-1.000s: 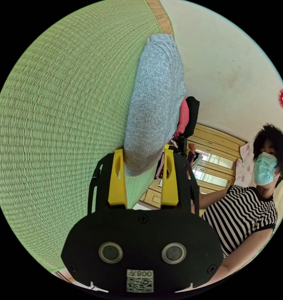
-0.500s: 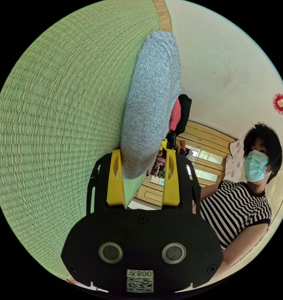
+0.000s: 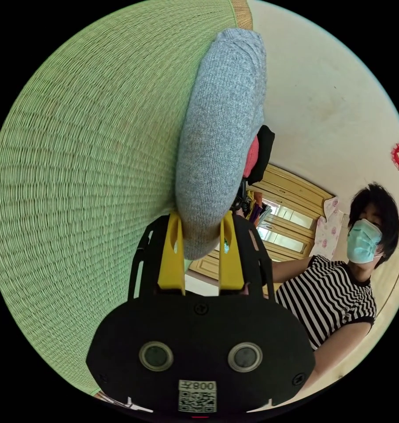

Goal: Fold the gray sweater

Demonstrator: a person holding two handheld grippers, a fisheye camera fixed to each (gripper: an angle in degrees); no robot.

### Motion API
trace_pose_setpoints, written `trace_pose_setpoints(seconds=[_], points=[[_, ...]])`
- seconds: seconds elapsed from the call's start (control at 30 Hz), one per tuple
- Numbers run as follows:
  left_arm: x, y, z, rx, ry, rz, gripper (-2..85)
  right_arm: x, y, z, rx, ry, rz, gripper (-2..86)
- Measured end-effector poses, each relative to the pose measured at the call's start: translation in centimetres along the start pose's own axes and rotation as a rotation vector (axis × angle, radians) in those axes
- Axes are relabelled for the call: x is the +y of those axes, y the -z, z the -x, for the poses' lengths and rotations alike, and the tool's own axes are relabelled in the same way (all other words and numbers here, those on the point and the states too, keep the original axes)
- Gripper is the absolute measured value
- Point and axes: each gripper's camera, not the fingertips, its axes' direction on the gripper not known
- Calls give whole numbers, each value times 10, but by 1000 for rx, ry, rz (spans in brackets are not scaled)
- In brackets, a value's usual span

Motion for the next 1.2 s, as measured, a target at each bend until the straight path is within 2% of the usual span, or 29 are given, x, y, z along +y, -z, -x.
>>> trace_pose_setpoints(seconds=[0.43, 0.7, 1.2], points=[[85, -9, -29, 38, 124, 84, 120, 84, -3, -35, -103, -130, 85, 77], [149, -11, -62, 15, 170, 135, 118, 124, 4, -47, -63, -158, 157, 76], [243, -17, -133, 51, 146, 173, 116, 164, 90, -95, -89, -173, 49, 72]])
